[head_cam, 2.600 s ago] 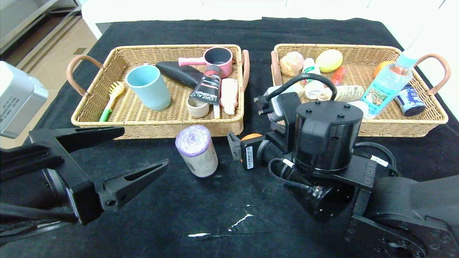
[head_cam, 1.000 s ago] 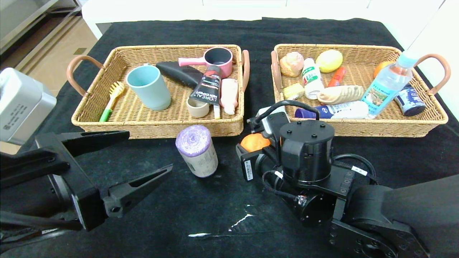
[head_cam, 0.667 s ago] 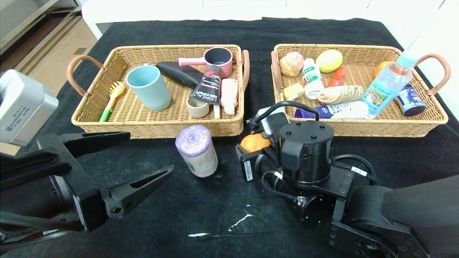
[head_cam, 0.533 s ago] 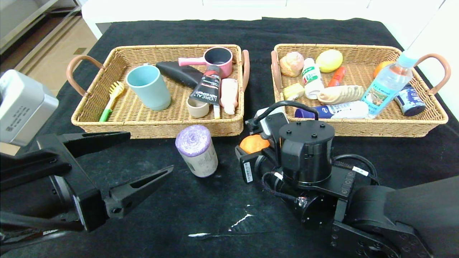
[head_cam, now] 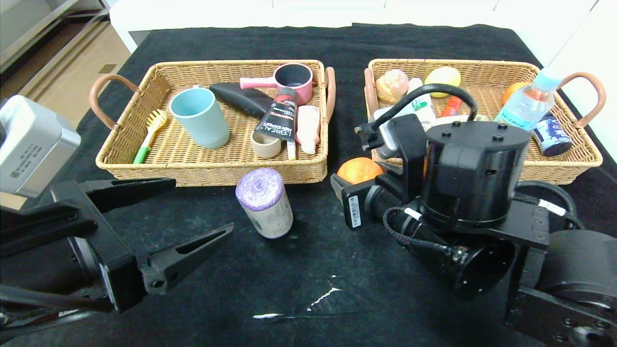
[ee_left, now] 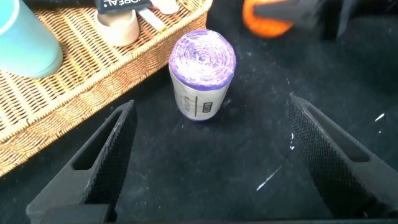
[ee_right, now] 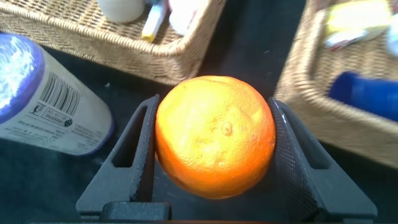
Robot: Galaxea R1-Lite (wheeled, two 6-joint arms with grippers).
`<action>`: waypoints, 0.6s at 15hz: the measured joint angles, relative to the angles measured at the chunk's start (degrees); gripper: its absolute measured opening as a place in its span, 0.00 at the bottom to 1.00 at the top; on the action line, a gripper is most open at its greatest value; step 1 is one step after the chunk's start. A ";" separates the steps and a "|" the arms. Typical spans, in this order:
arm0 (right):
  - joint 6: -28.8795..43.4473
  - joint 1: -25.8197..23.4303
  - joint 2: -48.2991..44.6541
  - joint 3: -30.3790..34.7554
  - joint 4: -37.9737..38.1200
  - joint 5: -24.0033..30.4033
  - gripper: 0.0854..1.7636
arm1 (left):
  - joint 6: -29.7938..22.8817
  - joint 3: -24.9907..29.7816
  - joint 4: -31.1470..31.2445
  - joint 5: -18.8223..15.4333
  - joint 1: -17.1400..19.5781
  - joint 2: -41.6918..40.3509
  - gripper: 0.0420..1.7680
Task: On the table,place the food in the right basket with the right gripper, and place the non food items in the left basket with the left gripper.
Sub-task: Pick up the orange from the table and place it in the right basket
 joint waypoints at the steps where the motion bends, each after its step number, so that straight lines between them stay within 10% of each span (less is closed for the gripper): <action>1: -2.32 -0.22 -1.57 -0.34 2.10 -0.02 0.63 | 0.00 -0.02 -0.11 0.02 0.00 -0.02 0.97; 9: -9.52 -6.84 -6.97 -4.80 5.29 1.07 0.63 | 0.02 -0.11 -0.22 0.05 0.00 -0.22 0.97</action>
